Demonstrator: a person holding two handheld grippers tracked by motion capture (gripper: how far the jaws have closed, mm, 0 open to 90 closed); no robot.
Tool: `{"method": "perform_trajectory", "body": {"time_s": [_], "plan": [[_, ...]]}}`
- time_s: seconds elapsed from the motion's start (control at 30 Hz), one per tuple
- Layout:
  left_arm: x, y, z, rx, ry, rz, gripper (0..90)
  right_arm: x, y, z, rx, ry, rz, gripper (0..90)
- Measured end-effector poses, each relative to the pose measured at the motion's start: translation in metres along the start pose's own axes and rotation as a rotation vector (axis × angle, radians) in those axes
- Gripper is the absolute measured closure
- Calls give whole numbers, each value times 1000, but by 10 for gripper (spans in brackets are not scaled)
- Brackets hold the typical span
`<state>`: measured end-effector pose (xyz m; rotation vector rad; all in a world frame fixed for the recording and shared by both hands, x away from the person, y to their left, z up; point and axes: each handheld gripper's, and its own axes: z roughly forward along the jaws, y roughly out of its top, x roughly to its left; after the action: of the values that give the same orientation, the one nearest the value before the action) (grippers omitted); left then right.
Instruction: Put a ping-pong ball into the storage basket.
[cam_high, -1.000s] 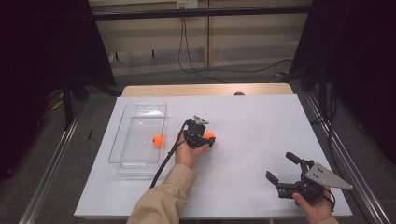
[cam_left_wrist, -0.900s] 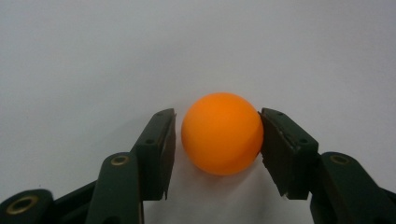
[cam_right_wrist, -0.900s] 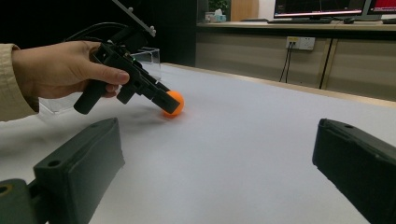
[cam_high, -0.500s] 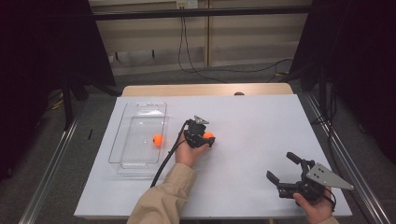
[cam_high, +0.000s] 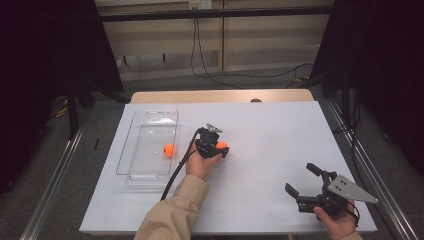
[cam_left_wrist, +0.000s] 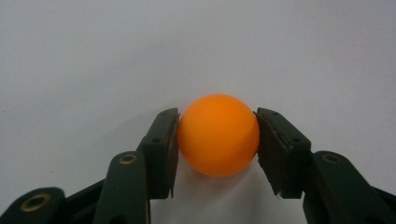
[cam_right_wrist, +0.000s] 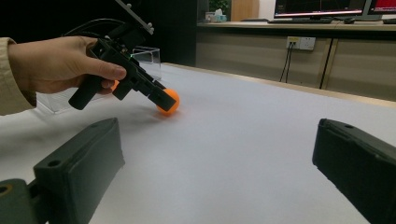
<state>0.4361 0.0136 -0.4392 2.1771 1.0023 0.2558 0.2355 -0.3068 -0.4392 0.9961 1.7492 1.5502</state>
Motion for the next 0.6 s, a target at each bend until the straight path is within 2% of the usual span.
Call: {"method": "perform_trajectory", "body": {"time_s": [0.6], "plan": [[1, 3, -14, 4, -11, -5, 512, 1, 0, 1, 4, 2, 1, 12]]}}
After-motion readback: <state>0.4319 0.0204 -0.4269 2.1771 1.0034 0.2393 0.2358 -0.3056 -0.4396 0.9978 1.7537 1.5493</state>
